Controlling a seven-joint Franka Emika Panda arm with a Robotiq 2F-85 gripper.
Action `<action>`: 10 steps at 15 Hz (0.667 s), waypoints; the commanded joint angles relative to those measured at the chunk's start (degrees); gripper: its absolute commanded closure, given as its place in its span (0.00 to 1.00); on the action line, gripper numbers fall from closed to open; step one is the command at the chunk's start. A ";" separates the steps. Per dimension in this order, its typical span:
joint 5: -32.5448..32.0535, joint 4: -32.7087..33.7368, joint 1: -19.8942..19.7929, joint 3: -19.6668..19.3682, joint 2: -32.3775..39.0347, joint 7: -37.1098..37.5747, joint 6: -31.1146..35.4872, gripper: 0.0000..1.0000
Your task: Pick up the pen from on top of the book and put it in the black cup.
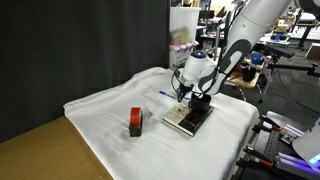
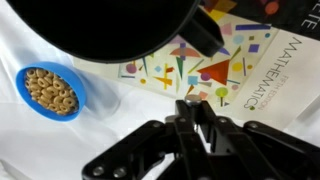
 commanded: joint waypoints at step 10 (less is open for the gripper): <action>-6.00 -7.68 9.99 -10.89 -6.67 9.33 -0.02 0.96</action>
